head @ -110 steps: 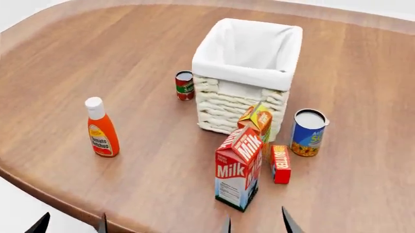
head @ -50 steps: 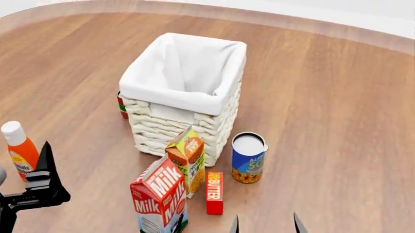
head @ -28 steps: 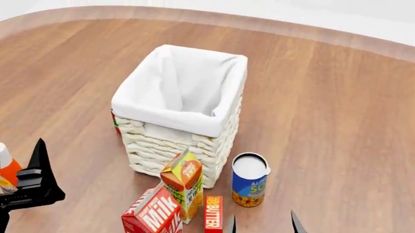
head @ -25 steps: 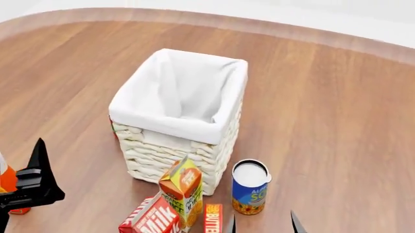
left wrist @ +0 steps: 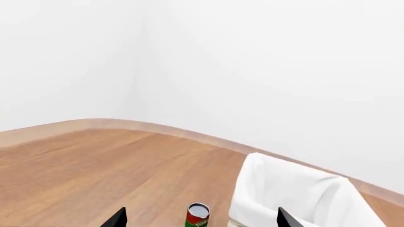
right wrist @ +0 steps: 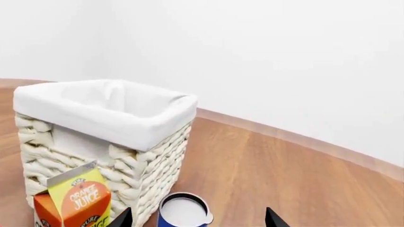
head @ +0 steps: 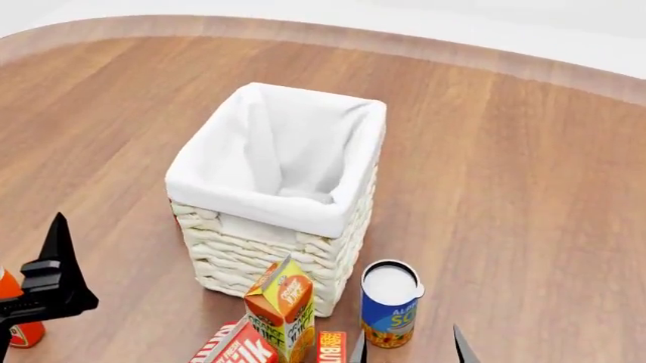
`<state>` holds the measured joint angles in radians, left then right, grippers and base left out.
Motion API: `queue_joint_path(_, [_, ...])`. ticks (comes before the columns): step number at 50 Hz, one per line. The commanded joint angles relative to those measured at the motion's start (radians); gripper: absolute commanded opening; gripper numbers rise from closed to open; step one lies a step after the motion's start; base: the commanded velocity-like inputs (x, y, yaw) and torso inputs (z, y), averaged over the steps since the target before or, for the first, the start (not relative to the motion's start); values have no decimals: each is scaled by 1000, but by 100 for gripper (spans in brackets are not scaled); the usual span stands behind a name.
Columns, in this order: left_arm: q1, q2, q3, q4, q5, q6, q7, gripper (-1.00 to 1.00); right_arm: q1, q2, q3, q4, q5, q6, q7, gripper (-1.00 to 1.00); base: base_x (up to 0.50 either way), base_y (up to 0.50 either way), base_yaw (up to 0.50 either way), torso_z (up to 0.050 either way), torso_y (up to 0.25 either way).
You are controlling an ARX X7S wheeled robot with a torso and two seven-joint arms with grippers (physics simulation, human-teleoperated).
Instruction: Pick up the butter and put it in the basket.
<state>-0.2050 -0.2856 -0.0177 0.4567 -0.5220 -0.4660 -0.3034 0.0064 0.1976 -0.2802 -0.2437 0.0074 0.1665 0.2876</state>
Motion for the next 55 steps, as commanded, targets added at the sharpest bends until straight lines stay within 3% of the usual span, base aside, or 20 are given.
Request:
queue_joint_path(1, [-3, -1, 0, -7, -3, 8, -3, 100, 4, 4, -6, -2, 2, 1, 7, 100, 0, 0, 0, 0, 0])
queue_joint_path(7, [-2, -1, -16, -4, -41, 13, 15, 100, 4, 7, -9, -4, 3, 1, 12, 100, 0, 0, 0, 1, -17])
queue_joint_path(50, [-6, -10, -21, -5, -71, 10, -9, 100, 4, 28, -35, -36, 11, 17, 42, 100, 0, 0, 0, 21, -233])
queue_joint_path(52, [-4, -11, -22, 2, -75, 5, -15, 100, -5, 31, -34, -35, 19, -6, 38, 100, 0, 0, 0, 0, 0])
queue_joint_path(55, [13, -12, -16, 22, -77, 0, -21, 100, -39, 37, -16, 9, 108, -205, -21, 100, 0, 0, 0, 0, 0])
